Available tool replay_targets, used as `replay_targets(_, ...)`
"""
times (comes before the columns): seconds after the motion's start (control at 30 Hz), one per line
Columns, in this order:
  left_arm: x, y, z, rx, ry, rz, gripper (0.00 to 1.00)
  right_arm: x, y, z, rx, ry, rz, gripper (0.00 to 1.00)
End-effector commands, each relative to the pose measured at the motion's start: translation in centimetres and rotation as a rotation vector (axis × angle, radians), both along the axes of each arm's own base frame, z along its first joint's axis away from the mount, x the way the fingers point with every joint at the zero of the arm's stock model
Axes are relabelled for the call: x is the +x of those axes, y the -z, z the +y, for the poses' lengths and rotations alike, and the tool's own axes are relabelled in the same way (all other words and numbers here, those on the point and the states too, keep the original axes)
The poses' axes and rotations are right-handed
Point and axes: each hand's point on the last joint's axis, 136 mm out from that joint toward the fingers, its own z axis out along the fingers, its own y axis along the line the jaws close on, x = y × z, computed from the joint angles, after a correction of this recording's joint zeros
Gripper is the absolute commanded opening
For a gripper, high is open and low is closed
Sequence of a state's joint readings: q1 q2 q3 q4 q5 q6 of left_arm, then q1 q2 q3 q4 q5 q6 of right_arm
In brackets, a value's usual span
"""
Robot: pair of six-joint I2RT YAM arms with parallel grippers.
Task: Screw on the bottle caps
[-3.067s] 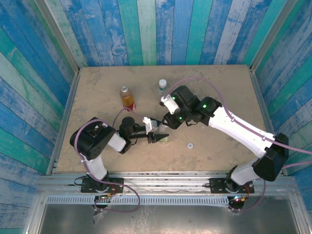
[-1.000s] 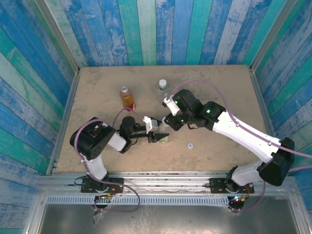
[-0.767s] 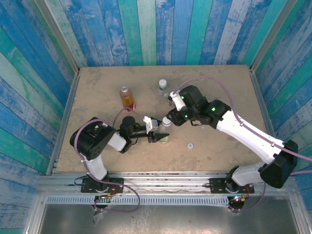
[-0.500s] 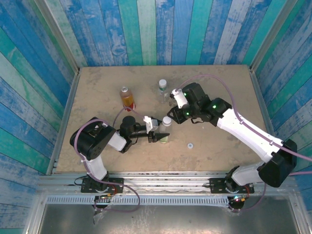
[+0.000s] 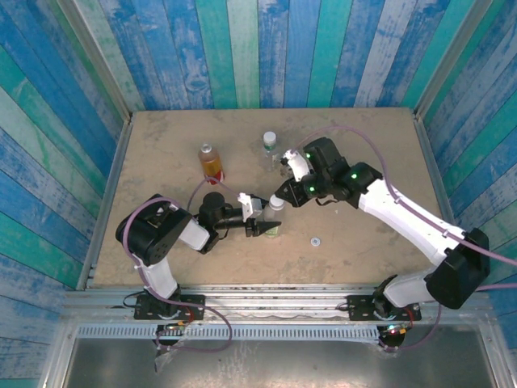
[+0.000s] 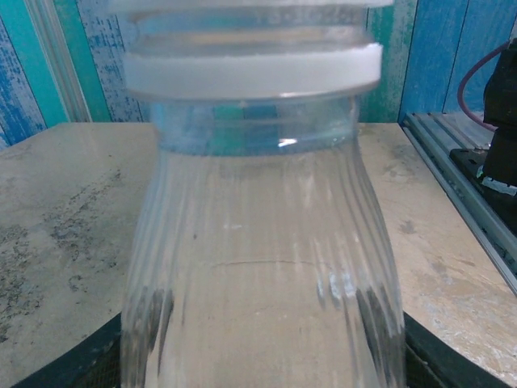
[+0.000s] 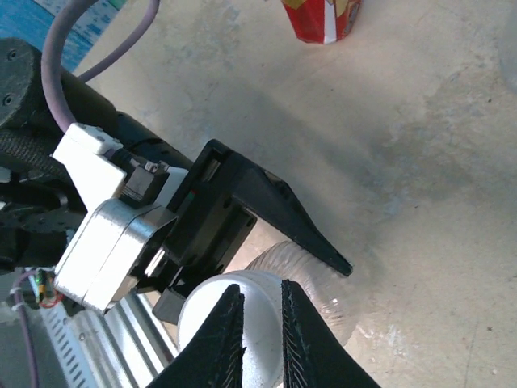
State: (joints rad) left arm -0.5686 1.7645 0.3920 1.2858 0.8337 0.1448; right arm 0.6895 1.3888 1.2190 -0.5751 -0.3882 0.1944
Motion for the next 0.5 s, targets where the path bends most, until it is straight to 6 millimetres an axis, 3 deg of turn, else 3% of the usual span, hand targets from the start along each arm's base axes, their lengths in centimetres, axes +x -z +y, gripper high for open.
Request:
replay_targets(0.0,0.5,2.0,0.2,0.048,-0.033,0.075,0.61,-4.1,1.7,-0.6,0.008,-0.051,0.167,0.17)
replay_targets(0.2,0.5,2.0,0.1,0.048,-0.03,0.075,0.61,-5.9,0.5,-1.2,0.07,-0.067,0.173,0.17)
replay_targets(0.47,0.5,2.3,0.1,0.054,-0.028,0.077,0.61,-1.0,-2.2,-1.4,0.07,0.05,-0.001,0.25)
